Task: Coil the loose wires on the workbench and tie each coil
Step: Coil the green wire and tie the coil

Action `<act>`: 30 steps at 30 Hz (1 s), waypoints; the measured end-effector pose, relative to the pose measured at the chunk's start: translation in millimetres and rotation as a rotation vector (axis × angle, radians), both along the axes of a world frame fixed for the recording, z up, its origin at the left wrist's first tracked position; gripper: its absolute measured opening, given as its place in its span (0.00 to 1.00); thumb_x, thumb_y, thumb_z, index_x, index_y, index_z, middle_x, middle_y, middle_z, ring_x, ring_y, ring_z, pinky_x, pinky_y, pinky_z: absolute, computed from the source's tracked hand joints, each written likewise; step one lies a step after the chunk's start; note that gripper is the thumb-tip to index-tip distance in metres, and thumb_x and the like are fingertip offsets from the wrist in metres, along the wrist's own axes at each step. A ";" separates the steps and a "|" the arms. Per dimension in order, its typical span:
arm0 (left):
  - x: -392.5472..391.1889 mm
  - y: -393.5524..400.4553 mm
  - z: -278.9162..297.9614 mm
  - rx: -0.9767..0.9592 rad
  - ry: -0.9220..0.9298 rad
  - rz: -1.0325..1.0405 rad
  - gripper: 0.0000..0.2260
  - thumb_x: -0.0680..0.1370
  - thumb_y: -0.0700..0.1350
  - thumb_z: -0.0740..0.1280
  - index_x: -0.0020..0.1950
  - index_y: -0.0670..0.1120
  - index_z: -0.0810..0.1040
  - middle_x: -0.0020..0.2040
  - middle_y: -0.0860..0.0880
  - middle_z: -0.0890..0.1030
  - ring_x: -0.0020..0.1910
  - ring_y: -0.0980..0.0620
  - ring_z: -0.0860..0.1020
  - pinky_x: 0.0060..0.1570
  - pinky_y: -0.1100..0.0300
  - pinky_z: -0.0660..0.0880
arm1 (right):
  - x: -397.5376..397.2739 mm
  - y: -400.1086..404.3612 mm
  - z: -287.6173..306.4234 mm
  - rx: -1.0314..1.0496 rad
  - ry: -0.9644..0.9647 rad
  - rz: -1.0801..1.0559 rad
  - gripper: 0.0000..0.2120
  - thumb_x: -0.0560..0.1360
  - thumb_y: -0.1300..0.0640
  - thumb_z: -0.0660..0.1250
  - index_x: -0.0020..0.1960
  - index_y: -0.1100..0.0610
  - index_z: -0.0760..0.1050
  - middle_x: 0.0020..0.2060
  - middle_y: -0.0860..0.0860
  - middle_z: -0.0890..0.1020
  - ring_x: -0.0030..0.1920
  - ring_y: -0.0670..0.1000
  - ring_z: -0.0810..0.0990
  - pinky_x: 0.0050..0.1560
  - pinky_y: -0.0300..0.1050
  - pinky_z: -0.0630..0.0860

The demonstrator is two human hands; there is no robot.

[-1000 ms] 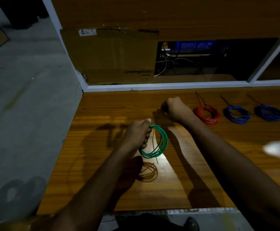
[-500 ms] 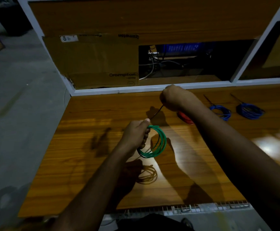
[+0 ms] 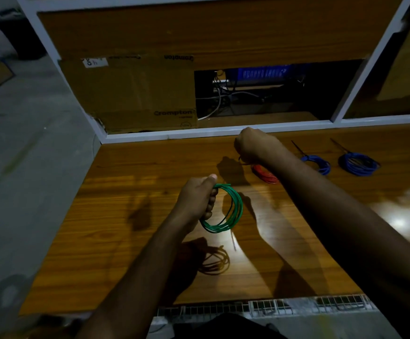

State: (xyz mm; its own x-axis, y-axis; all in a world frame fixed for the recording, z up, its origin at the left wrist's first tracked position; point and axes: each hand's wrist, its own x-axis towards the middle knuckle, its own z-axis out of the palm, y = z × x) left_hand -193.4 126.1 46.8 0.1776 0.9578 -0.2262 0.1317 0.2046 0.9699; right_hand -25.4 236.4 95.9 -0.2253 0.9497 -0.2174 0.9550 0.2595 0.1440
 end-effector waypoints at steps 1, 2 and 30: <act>0.8 -0.2 -0.8 0.004 0.008 0.001 0.18 0.85 0.50 0.56 0.36 0.47 0.67 0.24 0.56 0.64 0.22 0.57 0.59 0.25 0.62 0.57 | -1.9 -0.5 0.7 -0.024 0.007 0.043 0.08 0.78 0.58 0.67 0.57 0.57 0.77 0.48 0.52 0.76 0.47 0.51 0.77 0.53 0.49 0.80; 1.7 0.0 -1.9 0.006 0.015 0.002 0.18 0.85 0.50 0.56 0.35 0.47 0.67 0.24 0.56 0.64 0.22 0.57 0.59 0.26 0.62 0.57 | -3.8 -1.5 1.9 -0.045 0.019 0.085 0.08 0.79 0.57 0.66 0.58 0.56 0.78 0.49 0.52 0.77 0.48 0.51 0.78 0.54 0.50 0.80; 6.8 1.4 6.6 0.011 -0.029 -0.051 0.18 0.85 0.50 0.57 0.35 0.48 0.66 0.25 0.57 0.63 0.22 0.57 0.59 0.25 0.63 0.57 | -6.9 -24.2 -4.1 0.395 0.005 0.134 0.09 0.78 0.62 0.67 0.58 0.61 0.76 0.57 0.61 0.76 0.48 0.55 0.81 0.46 0.48 0.80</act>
State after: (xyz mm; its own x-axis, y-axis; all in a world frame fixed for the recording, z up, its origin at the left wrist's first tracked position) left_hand -186.6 127.5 53.4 0.2328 0.9496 -0.2098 0.1131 0.1879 0.9757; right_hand -32.3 212.2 91.8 -0.3523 0.9222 0.1595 0.9175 0.3067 0.2530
